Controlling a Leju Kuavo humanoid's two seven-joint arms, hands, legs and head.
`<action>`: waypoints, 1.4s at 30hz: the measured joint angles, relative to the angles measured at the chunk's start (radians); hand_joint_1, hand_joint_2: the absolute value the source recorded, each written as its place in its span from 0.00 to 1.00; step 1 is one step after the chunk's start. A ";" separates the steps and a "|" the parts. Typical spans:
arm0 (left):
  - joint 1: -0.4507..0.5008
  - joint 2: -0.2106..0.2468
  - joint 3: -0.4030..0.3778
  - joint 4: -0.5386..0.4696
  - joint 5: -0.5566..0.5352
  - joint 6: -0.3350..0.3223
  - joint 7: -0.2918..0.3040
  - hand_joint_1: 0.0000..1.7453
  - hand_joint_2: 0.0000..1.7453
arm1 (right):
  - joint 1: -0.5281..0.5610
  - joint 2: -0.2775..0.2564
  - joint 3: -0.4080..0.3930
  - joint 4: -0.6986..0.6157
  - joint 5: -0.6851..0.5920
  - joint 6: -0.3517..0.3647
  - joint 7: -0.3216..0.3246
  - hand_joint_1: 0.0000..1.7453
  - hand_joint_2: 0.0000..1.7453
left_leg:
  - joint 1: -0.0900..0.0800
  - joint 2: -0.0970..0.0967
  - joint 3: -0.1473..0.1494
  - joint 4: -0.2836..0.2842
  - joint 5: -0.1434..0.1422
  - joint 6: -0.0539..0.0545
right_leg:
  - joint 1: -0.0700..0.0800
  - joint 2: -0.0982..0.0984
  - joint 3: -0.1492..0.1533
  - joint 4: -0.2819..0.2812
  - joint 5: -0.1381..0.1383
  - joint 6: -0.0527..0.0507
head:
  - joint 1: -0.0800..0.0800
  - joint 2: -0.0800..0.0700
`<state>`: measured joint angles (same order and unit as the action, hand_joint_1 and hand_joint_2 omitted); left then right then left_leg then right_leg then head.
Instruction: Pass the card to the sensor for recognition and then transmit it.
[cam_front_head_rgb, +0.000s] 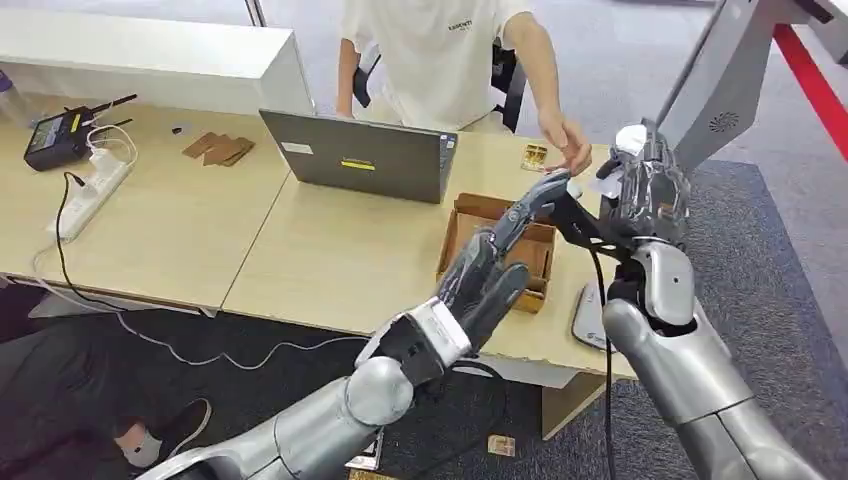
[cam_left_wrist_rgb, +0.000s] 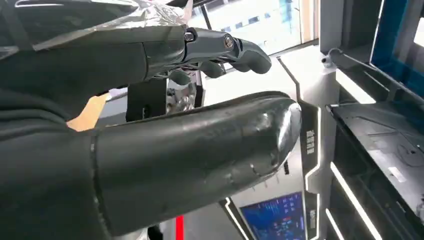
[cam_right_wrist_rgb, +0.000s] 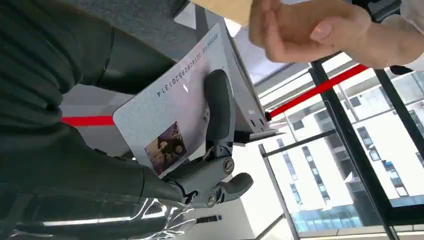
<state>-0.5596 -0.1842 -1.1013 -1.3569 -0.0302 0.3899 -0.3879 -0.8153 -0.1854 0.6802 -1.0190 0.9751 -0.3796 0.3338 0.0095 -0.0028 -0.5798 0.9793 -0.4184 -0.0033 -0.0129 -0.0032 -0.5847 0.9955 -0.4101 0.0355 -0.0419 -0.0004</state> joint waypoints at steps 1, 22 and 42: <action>0.000 -0.002 0.000 0.003 0.001 -0.003 -0.005 0.00 0.00 | -0.012 0.006 0.003 0.018 0.000 0.007 -0.002 1.00 1.00 | 0.000 0.000 0.000 0.000 0.000 0.000 | 0.000 0.000 0.000 0.000 0.000 0.000 | 0.000 0.000; 0.007 -0.010 0.005 0.025 -0.003 0.002 0.001 0.00 0.00 | -0.122 0.101 0.068 0.274 -0.027 0.021 -0.012 0.04 1.00 | 0.000 0.000 -0.002 0.000 0.000 0.000 | 0.000 -0.001 -0.001 0.000 0.000 0.000 | 0.000 0.000; 0.036 0.028 0.020 -0.006 -0.074 0.053 0.093 0.00 0.00 | -0.080 0.119 0.106 0.180 -0.115 -0.038 0.001 0.00 1.00 | 0.000 0.000 -0.001 0.000 0.000 0.000 | 0.000 0.000 -0.001 0.000 0.000 0.000 | 0.000 0.000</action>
<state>-0.5232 -0.1564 -1.0811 -1.3634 -0.1046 0.4429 -0.2945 -0.8954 -0.0668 0.7858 -0.8390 0.8598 -0.4177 0.3350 0.0096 -0.0028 -0.5810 0.9793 -0.4181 -0.0032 -0.0128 -0.0036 -0.5859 0.9955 -0.4103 0.0356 -0.0420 -0.0004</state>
